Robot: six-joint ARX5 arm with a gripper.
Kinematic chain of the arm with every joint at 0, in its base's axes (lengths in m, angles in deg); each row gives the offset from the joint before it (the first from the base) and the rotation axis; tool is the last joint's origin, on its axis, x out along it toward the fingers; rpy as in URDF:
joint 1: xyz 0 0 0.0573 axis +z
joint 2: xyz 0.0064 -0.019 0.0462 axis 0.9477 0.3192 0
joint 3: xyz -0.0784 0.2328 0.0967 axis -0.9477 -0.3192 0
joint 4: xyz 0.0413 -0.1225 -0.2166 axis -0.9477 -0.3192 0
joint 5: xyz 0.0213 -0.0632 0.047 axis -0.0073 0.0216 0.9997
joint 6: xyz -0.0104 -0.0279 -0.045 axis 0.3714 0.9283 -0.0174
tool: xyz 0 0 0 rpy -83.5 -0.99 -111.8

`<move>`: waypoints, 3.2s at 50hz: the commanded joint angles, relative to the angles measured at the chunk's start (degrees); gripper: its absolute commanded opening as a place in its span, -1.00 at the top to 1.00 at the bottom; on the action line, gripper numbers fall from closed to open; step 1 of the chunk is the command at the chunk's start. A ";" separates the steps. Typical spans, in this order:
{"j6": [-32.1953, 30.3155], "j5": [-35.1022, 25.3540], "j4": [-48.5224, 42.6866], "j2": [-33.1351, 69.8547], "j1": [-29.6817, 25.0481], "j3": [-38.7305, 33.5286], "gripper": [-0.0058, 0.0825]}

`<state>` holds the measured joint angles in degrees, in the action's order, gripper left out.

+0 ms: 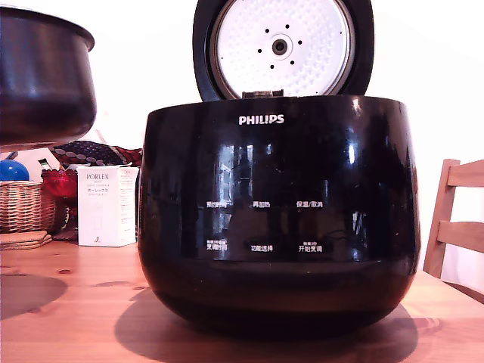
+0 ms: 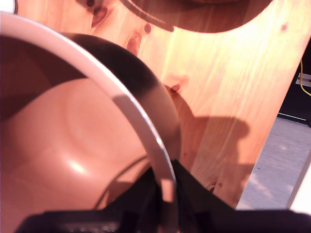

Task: Place the pot you are holding inside the rice cooker

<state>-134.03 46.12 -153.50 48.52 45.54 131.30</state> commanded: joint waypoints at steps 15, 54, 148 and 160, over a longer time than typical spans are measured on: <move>0.22 0.92 1.55 -1.11 -0.07 -0.22 0.92; 0.22 -6.12 5.20 -1.88 -7.45 5.49 0.92; -18.58 -8.66 17.55 17.22 -28.44 13.25 0.92; -21.44 -5.42 16.66 18.84 -28.28 13.25 0.92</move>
<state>-155.06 40.59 -137.89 66.90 17.43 142.63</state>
